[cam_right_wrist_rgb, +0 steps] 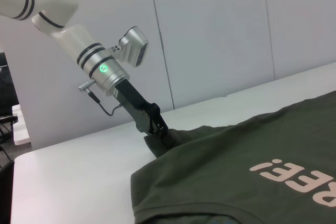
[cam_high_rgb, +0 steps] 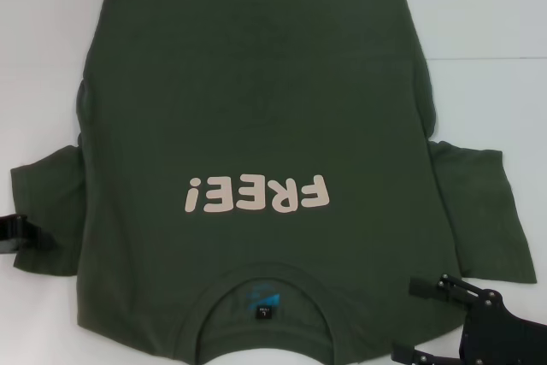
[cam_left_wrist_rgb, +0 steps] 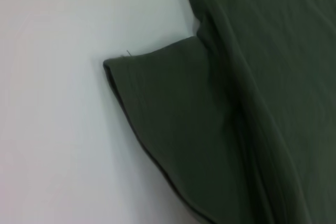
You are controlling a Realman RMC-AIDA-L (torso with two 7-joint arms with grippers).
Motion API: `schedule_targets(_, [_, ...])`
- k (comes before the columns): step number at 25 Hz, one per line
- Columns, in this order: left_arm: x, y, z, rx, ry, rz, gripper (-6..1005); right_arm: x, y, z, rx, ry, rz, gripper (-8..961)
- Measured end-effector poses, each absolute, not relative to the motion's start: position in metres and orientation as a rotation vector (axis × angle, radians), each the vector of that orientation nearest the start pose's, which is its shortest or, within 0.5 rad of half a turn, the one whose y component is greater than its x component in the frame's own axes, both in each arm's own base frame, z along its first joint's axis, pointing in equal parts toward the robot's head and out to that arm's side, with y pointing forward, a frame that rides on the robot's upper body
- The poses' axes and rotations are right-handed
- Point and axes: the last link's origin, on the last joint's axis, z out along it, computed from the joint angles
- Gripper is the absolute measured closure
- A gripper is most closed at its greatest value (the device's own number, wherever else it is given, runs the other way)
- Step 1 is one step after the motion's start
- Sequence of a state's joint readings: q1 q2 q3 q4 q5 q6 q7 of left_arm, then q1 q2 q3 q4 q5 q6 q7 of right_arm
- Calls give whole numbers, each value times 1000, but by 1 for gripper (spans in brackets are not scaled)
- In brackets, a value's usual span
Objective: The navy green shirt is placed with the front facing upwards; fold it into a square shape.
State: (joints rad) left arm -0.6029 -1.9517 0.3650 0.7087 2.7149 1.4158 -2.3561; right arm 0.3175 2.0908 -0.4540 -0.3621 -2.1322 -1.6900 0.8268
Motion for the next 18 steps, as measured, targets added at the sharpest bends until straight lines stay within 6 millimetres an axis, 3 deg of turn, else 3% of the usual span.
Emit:
schedule_targets(9, [-358,338,80,-1996,-1849,-139,950,322,220,-37,-2647,504,866,11])
schedule_targets(18, [-348,346,103,-2004,-1789,-140,948,323,220,-35,-2635,505,869,10])
